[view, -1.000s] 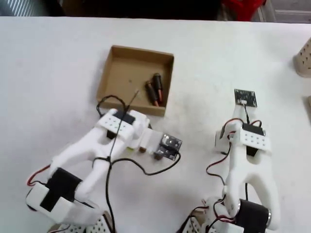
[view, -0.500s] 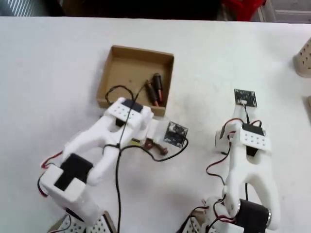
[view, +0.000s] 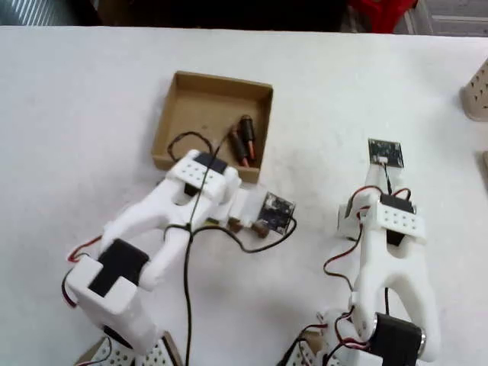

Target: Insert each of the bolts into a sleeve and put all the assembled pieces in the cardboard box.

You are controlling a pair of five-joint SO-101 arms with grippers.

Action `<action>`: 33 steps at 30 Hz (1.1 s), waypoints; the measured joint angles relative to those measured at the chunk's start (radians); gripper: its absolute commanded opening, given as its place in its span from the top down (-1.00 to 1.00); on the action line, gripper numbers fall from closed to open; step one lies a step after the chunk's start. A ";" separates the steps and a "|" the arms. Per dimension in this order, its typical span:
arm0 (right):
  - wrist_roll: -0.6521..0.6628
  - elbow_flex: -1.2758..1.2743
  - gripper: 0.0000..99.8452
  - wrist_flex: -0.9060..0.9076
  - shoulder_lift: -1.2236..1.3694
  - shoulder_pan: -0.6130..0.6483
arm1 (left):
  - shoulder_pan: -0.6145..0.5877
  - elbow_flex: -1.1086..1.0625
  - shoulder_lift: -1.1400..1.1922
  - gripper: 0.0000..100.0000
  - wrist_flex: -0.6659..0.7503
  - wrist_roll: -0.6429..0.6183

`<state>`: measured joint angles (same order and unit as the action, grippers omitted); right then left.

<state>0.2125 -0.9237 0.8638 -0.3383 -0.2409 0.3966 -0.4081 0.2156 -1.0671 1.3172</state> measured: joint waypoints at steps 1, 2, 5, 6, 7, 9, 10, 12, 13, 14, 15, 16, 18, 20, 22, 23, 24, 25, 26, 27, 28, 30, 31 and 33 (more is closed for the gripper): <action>0.000 -0.003 0.96 0.000 0.000 0.000 | 0.000 0.000 0.000 0.80 0.000 -0.032; 0.011 -0.003 0.96 0.000 0.000 0.000 | 0.000 0.000 0.000 0.80 0.000 -0.072; 0.038 -0.003 0.96 0.000 0.000 0.000 | 0.005 0.000 0.000 0.80 0.000 -0.215; 0.040 -0.003 0.96 0.000 0.000 0.000 | 0.006 0.000 -0.003 0.80 -0.002 -0.265; 0.043 -0.003 0.96 0.000 0.000 0.000 | 0.009 0.000 -0.012 0.80 -0.003 -0.315; 0.043 -0.003 0.96 0.000 0.000 0.000 | 0.023 -0.014 -0.035 0.80 -0.006 -0.407; 0.043 -0.003 0.96 0.000 0.000 0.000 | 0.032 -0.034 -0.054 0.79 -0.005 -0.448; 0.043 -0.003 0.96 0.000 0.000 0.000 | 0.048 -0.091 -0.097 0.79 0.032 -0.512; 0.043 -0.003 0.96 0.000 0.000 0.000 | 0.051 -0.123 -0.117 0.79 0.068 -0.532; 0.043 -0.003 0.96 0.000 0.000 0.000 | 0.054 -0.157 -0.135 0.79 0.104 -0.546; 0.043 -0.003 0.96 0.000 0.000 0.000 | 0.054 -0.184 -0.150 0.78 0.137 -0.552; 0.043 -0.003 0.96 0.000 0.000 0.000 | 0.054 -0.201 -0.161 0.76 0.158 -0.557; 0.043 -0.003 0.96 0.000 0.000 0.000 | 0.054 -0.212 -0.169 0.72 0.176 -0.563; 0.043 -0.003 0.96 0.000 0.000 -0.002 | 0.055 -0.215 -0.169 0.67 0.183 -0.577; 0.043 -0.003 0.96 0.000 0.000 -0.002 | 0.055 -0.215 -0.169 0.63 0.184 -0.609; 0.043 -0.003 0.96 0.000 0.000 -0.002 | 0.055 -0.215 -0.169 0.61 0.187 -0.623; 0.043 -0.003 0.96 0.000 0.000 -0.002 | 0.055 -0.215 -0.169 0.60 0.187 -0.632; 0.043 -0.003 0.96 0.000 0.000 -0.002 | 0.061 -0.215 -0.169 0.59 0.187 -0.637; 0.044 -0.003 0.96 0.000 0.000 -0.002 | 0.068 -0.215 -0.169 0.58 0.187 -0.640; 0.046 -0.003 0.96 0.000 0.000 -0.002 | 0.074 -0.215 -0.169 0.57 0.187 -0.643; 0.049 -0.003 0.96 0.000 0.000 -0.002 | 0.077 -0.215 -0.169 0.56 0.187 -0.643; 0.049 -0.003 0.96 0.000 0.000 -0.002 | 0.080 -0.215 -0.169 0.55 0.187 -0.643; 0.049 -0.003 0.96 0.000 0.000 -0.005 | 0.080 -0.215 -0.169 0.55 0.187 -0.641; 0.049 -0.003 0.96 0.000 0.000 -0.006 | 0.083 -0.215 -0.169 0.58 0.187 -0.612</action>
<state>0.2616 -0.9268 0.8638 -0.3383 -0.2470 0.4795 -0.6229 0.0468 -0.8800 0.7050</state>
